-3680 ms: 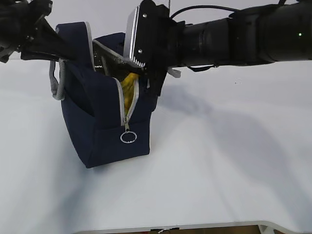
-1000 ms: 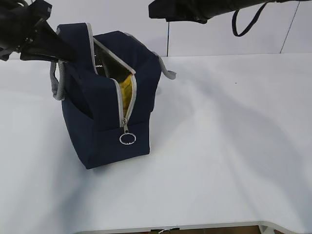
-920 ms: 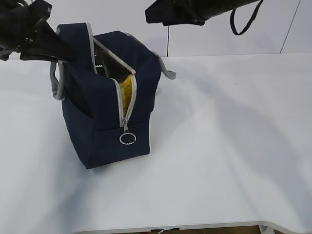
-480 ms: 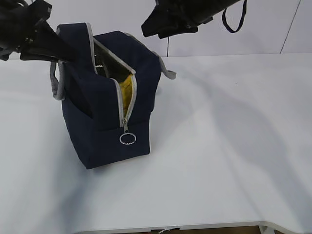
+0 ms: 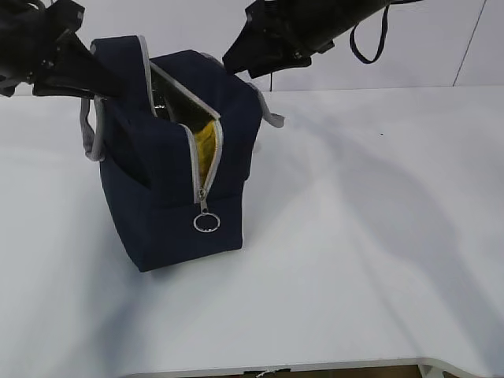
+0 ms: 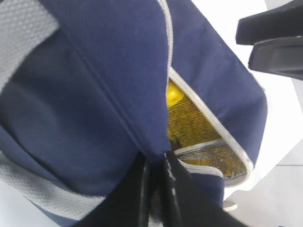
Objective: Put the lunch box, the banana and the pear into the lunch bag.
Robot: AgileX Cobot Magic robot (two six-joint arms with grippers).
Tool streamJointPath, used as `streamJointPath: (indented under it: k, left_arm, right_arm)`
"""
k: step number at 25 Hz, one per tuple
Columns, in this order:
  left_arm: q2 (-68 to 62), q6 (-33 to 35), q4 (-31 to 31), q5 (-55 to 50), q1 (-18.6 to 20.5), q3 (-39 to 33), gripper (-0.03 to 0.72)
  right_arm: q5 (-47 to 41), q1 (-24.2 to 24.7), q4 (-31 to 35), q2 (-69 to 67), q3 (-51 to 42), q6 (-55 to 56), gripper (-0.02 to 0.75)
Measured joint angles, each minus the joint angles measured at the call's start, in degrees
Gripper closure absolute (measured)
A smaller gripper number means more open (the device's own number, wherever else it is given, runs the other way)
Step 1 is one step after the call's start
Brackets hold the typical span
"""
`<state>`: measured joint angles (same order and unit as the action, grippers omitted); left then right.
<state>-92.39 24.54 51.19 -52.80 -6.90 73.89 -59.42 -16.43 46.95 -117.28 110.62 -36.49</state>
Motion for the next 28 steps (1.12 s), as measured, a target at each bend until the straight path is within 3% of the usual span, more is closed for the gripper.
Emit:
streamJointPath:
  k: [10,17,20,28]
  left_arm:
    - [0.0,0.02,0.0,0.33,0.0,0.0,0.691]
    - [-0.09,0.02,0.0,0.44,0.0,0.0,0.691]
    - [-0.09,0.24,0.0,0.76,0.0,0.0,0.691]
    - [-0.09,0.69,0.0,1.18,0.0,0.0,0.691]
  right_arm:
    - [0.81,-0.11,2.79,-2.34,0.09,-0.08,0.328]
    - [1.06,-0.11,3.01,-2.34,0.09,-1.74,0.384]
    - [1.06,-0.11,3.14,-2.34,0.09,-4.03,0.439]
    - [0.11,-0.35,3.18,-2.34,0.09,-13.78,0.71]
